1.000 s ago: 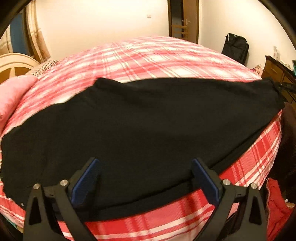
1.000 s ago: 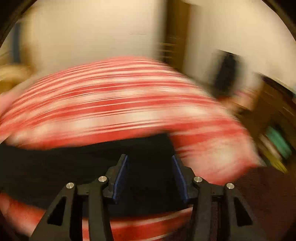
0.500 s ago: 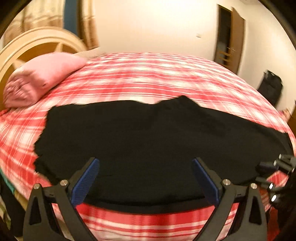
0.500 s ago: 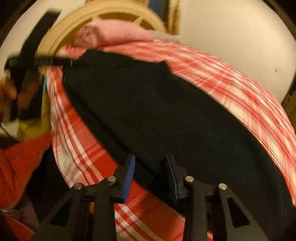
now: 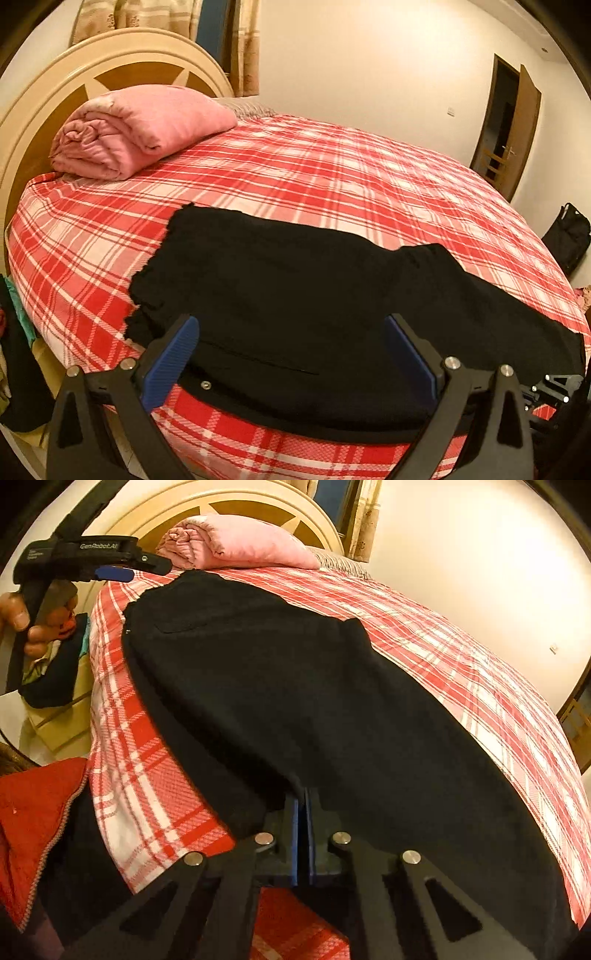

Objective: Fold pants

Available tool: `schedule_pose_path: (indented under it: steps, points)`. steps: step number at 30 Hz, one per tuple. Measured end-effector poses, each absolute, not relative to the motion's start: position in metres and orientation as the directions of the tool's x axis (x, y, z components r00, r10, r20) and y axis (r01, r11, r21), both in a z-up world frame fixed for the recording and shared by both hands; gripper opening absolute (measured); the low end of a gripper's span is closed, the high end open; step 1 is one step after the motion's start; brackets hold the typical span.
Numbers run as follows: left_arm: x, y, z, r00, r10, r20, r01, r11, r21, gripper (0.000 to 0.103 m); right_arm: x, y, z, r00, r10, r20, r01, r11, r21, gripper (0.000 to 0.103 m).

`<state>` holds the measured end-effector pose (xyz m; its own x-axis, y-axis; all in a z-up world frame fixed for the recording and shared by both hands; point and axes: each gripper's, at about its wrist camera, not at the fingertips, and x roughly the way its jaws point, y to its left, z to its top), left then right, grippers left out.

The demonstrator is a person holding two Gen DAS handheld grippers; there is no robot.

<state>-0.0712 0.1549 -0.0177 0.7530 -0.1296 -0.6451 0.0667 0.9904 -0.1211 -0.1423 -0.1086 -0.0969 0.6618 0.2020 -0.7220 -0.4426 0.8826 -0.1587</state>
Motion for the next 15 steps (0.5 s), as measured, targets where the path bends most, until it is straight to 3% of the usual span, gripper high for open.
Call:
schedule_pose_path:
  steps: [3,9,12,15]
  points:
    - [-0.071,0.16,-0.015,0.759,-0.118,-0.64,0.059,0.992,-0.112,0.102,-0.16,-0.112,-0.089,0.639,0.266,-0.722,-0.492,0.863,-0.117,0.003]
    - [-0.065,0.157,-0.024,0.75,-0.11,-0.652,0.057,0.993,-0.103,0.102,-0.166,-0.105,-0.111,0.64,0.217,-0.737,-0.497,0.849,-0.181,0.005]
    - [-0.066,0.148,-0.033,0.749,-0.069,-0.659,0.063,0.997,-0.033,0.102,-0.156,-0.115,-0.087,0.622,0.282,-0.73,-0.479,0.875,-0.07,0.01]
    - [-0.064,0.143,-0.043,0.75,-0.01,-0.662,0.06,0.997,0.053,0.102,-0.14,-0.15,-0.056,0.67,0.41,-0.619,-0.424,0.896,0.134,0.038]
